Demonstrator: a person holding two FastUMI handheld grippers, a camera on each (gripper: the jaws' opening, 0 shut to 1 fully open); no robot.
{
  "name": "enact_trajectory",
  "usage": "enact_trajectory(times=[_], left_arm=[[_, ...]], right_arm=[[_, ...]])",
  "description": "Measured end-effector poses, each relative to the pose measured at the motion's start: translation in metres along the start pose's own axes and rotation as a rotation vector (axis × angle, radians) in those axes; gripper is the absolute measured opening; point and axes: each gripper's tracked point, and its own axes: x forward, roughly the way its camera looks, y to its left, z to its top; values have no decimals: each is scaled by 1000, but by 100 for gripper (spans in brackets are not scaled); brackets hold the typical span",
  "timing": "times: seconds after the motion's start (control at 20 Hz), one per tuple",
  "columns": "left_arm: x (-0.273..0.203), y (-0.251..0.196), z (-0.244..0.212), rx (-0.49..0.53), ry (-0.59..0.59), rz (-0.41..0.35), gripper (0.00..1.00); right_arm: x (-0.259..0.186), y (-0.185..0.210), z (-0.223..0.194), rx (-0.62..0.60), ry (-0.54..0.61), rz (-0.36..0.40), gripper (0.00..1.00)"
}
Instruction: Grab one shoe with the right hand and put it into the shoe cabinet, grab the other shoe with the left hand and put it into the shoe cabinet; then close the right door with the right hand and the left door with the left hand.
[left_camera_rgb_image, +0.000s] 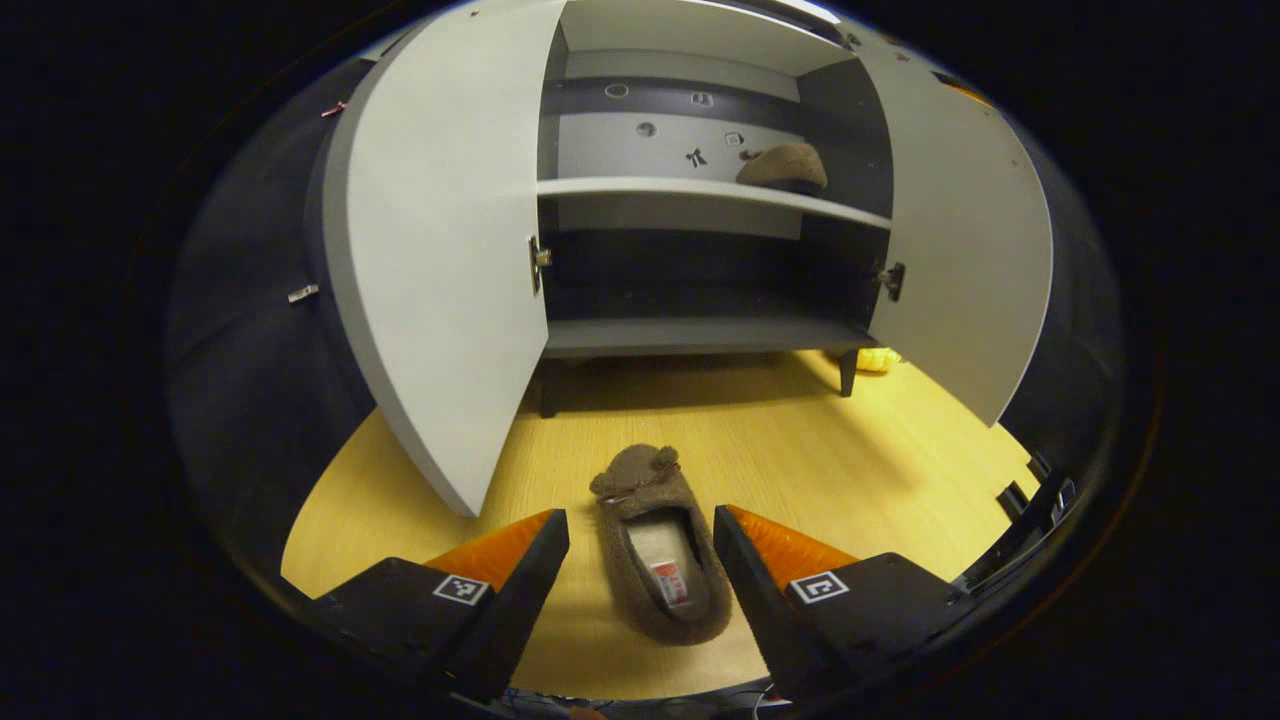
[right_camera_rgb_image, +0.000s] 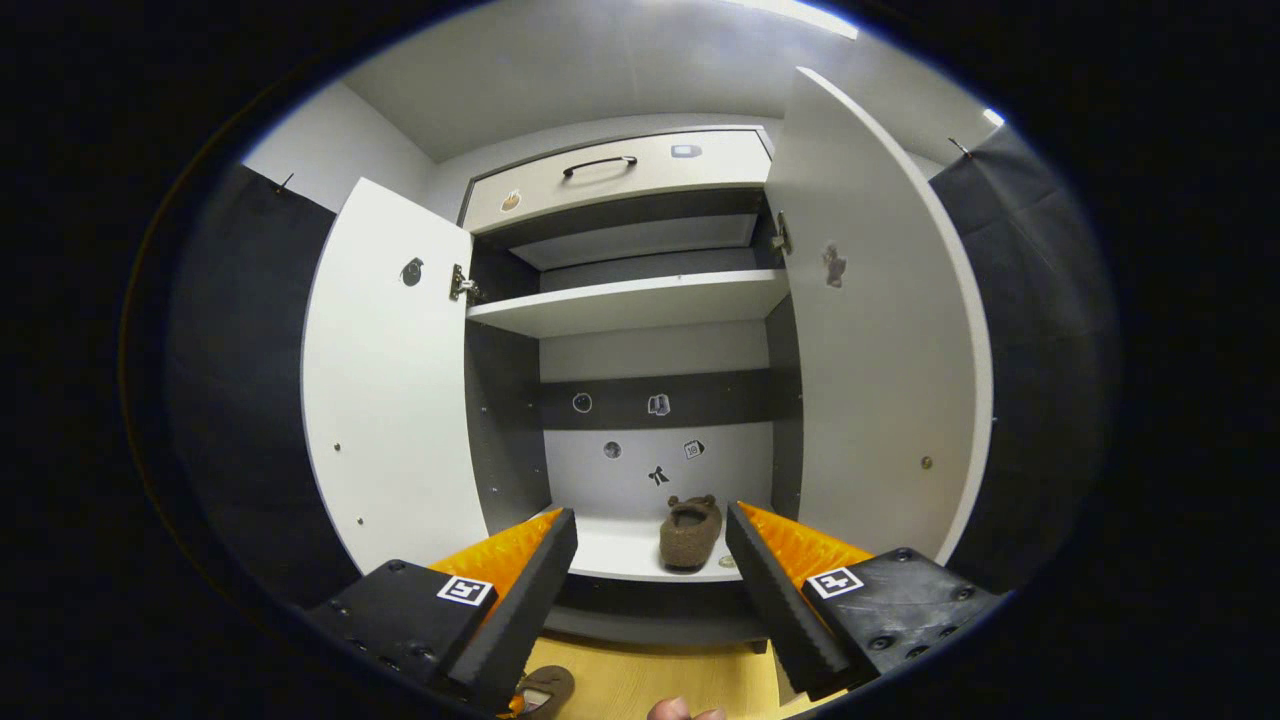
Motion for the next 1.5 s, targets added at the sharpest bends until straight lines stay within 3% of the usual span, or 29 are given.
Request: enact_trajectory(times=[0.15, 0.5, 0.9, 1.1, 1.5], left_arm=[[32, 12, -15, -6, 27, 35, 86], [86, 10, -27, 49, 38, 22, 66], [103, 15, -23, 81, 61, 82, 13], [85, 1, -1, 47, 74, 60, 7], [0, -22, 129, -17, -31, 97, 6]], right_arm=[[-19, -11, 0, 1, 13, -26, 98], [-44, -39, -4, -11, 52, -102, 98], [-65, -65, -9, -26, 82, -147, 98], [-69, -78, -9, -22, 84, -148, 98], [-73, -100, -18, -1, 95, -123, 98]])
